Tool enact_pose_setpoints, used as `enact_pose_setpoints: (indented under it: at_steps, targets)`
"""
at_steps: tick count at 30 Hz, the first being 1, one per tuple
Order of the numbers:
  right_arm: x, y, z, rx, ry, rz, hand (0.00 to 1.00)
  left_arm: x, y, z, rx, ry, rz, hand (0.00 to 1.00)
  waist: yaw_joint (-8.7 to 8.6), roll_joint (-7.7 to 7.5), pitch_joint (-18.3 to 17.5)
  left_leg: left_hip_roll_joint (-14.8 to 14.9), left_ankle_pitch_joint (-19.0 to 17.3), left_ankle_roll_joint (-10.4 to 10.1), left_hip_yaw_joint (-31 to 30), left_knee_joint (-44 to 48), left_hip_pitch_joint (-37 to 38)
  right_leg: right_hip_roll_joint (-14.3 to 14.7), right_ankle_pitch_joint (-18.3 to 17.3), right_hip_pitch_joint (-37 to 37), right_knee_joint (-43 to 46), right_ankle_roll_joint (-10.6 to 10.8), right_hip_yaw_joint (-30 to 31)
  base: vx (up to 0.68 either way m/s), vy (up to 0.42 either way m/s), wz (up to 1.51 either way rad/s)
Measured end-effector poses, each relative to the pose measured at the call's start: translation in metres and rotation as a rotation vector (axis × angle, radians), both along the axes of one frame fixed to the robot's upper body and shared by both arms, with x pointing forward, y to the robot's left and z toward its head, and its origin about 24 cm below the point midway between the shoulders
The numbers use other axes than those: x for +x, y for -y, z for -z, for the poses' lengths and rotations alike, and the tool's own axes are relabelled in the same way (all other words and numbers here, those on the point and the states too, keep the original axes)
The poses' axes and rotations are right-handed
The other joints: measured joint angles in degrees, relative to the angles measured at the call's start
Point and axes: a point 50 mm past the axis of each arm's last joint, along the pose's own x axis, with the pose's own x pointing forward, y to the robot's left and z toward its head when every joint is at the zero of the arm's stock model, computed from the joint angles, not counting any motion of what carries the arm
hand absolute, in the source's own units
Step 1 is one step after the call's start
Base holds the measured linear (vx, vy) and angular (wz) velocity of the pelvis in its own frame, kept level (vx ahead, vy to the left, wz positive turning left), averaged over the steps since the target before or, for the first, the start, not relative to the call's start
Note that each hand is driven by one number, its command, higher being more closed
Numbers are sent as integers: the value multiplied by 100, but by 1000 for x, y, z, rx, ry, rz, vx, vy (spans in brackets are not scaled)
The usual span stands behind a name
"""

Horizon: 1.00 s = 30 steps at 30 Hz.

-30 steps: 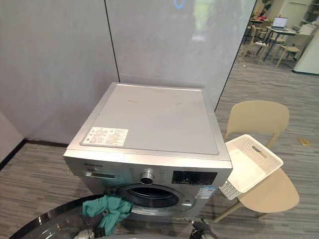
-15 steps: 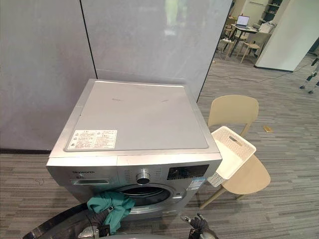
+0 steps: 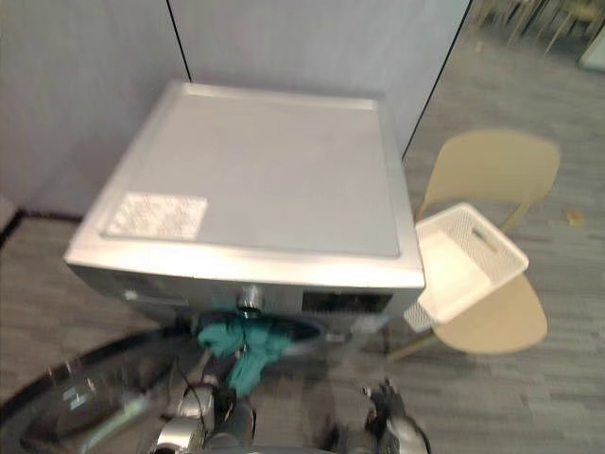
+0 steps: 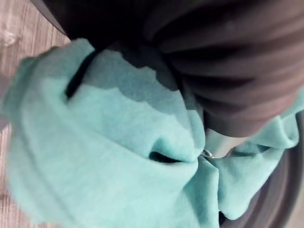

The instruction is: Pick up the laundry basket with both hands and put the clothes into the washing machine.

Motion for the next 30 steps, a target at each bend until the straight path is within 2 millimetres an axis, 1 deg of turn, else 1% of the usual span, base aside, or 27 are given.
enact_pose_setpoints:
  at_steps: [1, 2, 4, 5, 6, 8, 9, 10, 11, 12, 13, 14, 15, 16, 17, 19, 20, 21, 22, 23, 24, 25, 26, 27, 28, 29, 30]
  targets:
    - [20, -1, -13, -11, 79, -7, 0, 17, 6, -13, -8, 61, 19, 100, 1, -49, 287, -2, -36, -54, -67, 308, -343, -28, -125, -383, 431, -36, 29, -288, -48, -5]
    - [35, -2, -24, -17, 140, 0, 0, 31, 11, -23, -16, 102, 26, 100, -3, -81, 480, -3, -61, -87, -97, 561, -644, -64, -223, -716, 757, -14, 61, -331, -37, -11]
    - [54, -3, -41, -8, 227, 30, 0, 54, 22, -44, -49, 181, 17, 100, -1, -134, 762, -9, -65, -92, -61, 899, -1126, -101, -300, -1305, 1216, -4, 205, -279, -6, -22]
    - [60, -4, -48, 2, 264, 54, 0, 64, 26, -54, -68, 215, 2, 100, -7, -145, 807, -8, -80, -85, -21, 1071, -1409, -118, -340, -1643, 1431, 46, 294, -190, 11, -27]
    - [65, -4, -53, 6, 290, 66, 0, 70, 29, -61, -73, 240, -1, 100, -12, -150, 830, -9, -93, -83, 4, 1192, -1604, -123, -356, -1877, 1574, 31, 357, -158, 23, -33]
    - [83, -4, -71, 14, 369, 117, 0, 97, 37, -92, -110, 338, -40, 100, -30, -152, 1050, 10, -180, -61, 60, 1702, -2299, -125, -379, -2671, 2071, -5, 536, -198, 25, -34]
    - [86, -5, -75, 13, 385, 120, 0, 102, 38, -99, -117, 360, -51, 100, -43, -155, 1102, 13, -203, -71, 58, 1820, -2461, -126, -382, -2833, 2179, -8, 561, -165, 18, -25]
    - [90, -5, -79, 15, 402, 133, 0, 111, 37, -111, -133, 393, -72, 100, -51, -171, 1179, 23, -226, -86, 58, 1997, -2710, -122, -384, -3101, 2341, -12, 612, -133, 14, -22]
    - [95, -4, -85, 19, 420, 154, 0, 123, 37, -129, -156, 442, -107, 100, -59, -190, 1334, 77, -272, -69, 53, 2264, -3086, -111, -384, -3478, 2569, -13, 655, -133, 14, -21]
    - [96, -3, -87, 20, 428, 163, 0, 127, 35, -136, -162, 461, -123, 100, -59, -192, 1385, 88, -285, -54, 45, 2363, -3234, -109, -384, -3618, 2640, -14, 662, -141, 19, -21]
    - [98, -3, -90, 20, 440, 166, 0, 134, 29, -147, -171, 492, -156, 100, -72, -233, 1461, 94, -312, -50, 37, 2541, -3515, -107, -383, -3912, 2789, -15, 693, -82, 19, -14]
    - [100, -3, -91, 21, 446, 166, 0, 137, 25, -152, -171, 506, -177, 100, -101, -263, 1502, 96, -320, -49, 38, 2619, -3643, -106, -382, -4044, 2855, -15, 716, -109, 28, -18]
    - [104, -3, -99, 23, 479, 171, 0, 142, 13, -162, -179, 538, -228, 100, -184, -323, 1567, 111, -318, -43, 39, 2762, -3896, -85, -357, -4298, 2949, -31, 752, -71, 31, -24]
    - [109, 0, -106, 26, 513, 186, 0, 146, -2, -172, -194, 567, -285, 100, -208, -365, 1588, 172, -329, -12, 48, 2915, -4167, -31, -315, -4554, 3005, -16, 784, -62, 35, -33]
    - [110, 3, -109, 25, 527, 199, 0, 148, -9, -177, -201, 581, -313, 100, -219, -372, 1592, 218, -343, 6, 52, 2990, -4298, 23, -266, -4680, 3007, -37, 805, -50, 52, -45]
    - [111, 10, -114, 15, 562, 228, 0, 155, -35, -197, -225, 636, -411, 100, -236, -398, 1621, 301, -393, 65, 63, 3183, -4633, 105, -166, -4986, 3026, -35, 843, -28, 66, -37]
    - [110, 15, -115, 9, 565, 258, 0, 158, -49, -210, -250, 672, -460, 100, -292, -402, 1625, 299, -414, 95, 76, 3262, -4770, 106, -116, -5107, 3058, -74, 867, -12, 69, -16]
    - [110, 16, -116, 4, 566, 267, 0, 160, -56, -219, -263, 695, -478, 100, -320, -405, 1627, 299, -421, 106, 90, 3285, -4828, 107, -104, -5169, 3062, -52, 886, -11, 68, -14]
    - [110, 16, -117, 1, 572, 272, 0, 163, -69, -239, -281, 748, -512, 100, -355, -420, 1634, 303, -427, 118, 109, 3334, -4908, 125, -67, -5256, 3061, -26, 928, -21, 77, -18]
    - [111, 16, -118, 1, 577, 272, 0, 166, -76, -256, -309, 793, -522, 100, -360, -432, 1640, 327, -439, 142, 128, 3376, -4967, 163, -38, -5322, 3056, 2, 966, -33, 66, -32]
    - [111, 15, -119, 3, 582, 267, 0, 169, -79, -283, -350, 863, -524, 100, -347, -455, 1651, 414, -462, 178, 177, 3412, -5035, 229, 1, -5395, 3019, 50, 1007, -44, 63, -39]
    - [111, 14, -119, 6, 587, 258, 0, 168, -87, -317, -399, 960, -534, 100, -357, -460, 1652, 463, -467, 188, 173, 3444, -5143, 286, 69, -5478, 2964, 50, 1014, -42, 49, -37]
    - [111, 14, -119, 7, 586, 257, 0, 166, -90, -337, -419, 1019, -536, 100, -358, -461, 1653, 492, -469, 191, 172, 3448, -5199, 315, 109, -5524, 2923, 47, 1013, -40, 58, -30]
    - [109, 14, -117, 6, 582, 258, 0, 156, -96, -379, -446, 1154, -527, 100, -373, -462, 1654, 496, -467, 195, 168, 3430, -5298, 320, 173, -5610, 2846, 71, 1001, -24, 45, -23]
    - [107, 15, -115, 4, 575, 259, 0, 146, -97, -411, -465, 1264, -512, 100, -388, -463, 1655, 500, -467, 197, 152, 3441, -5354, 324, 226, -5662, 2813, 54, 995, -15, 52, -22]
    - [104, 16, -114, 15, 580, 270, 0, 127, -97, -449, -495, 1413, -502, 100, -381, -464, 1655, 516, -465, 202, 138, 3469, -5383, 340, 273, -5677, 2792, 14, 994, 7, 43, -14]
    - [102, 15, -114, 14, 585, 266, 0, 118, -95, -465, -509, 1487, -495, 100, -385, -464, 1655, 522, -470, 208, 134, 3480, -5387, 345, 279, -5667, 2783, 13, 991, 24, 46, -11]
